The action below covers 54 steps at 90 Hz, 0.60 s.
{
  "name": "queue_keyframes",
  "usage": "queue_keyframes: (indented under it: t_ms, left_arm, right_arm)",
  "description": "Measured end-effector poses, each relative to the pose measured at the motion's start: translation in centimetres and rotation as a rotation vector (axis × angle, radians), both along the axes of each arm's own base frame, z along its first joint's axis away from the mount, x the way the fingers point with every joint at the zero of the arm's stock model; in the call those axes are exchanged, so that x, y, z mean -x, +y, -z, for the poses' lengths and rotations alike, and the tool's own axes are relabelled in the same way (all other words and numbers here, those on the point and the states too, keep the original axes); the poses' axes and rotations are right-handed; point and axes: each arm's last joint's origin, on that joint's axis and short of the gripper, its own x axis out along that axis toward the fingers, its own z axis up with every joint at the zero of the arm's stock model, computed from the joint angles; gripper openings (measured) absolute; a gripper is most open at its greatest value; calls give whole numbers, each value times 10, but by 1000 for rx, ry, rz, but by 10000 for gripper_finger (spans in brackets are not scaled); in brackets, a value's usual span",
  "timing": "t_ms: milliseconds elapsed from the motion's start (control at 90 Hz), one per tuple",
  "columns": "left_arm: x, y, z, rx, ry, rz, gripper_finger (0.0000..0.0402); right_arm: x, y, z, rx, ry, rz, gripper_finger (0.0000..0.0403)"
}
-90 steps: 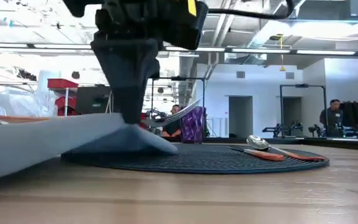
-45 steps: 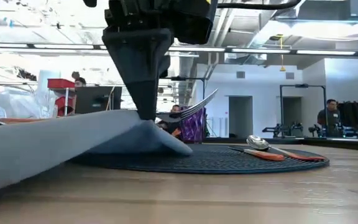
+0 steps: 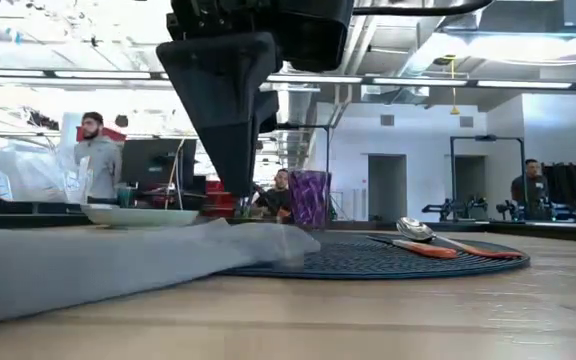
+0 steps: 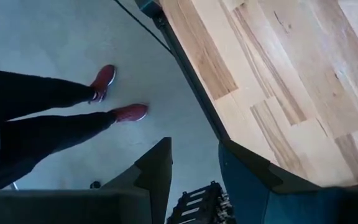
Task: Set table place
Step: Put the orange fork on the table napkin
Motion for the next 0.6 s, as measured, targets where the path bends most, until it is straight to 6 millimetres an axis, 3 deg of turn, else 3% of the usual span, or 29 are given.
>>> queue_keyframes:
  t_ms: [233,600]
  left_arm:
    - [-1,0,0,0,-9,-1,87]
    - [-17,8,1,7,-132,-2,91]
  right_arm:
    - [0,1,0,-7,-4,0,118]
    - [-1,1,0,-11,-5,1,118]
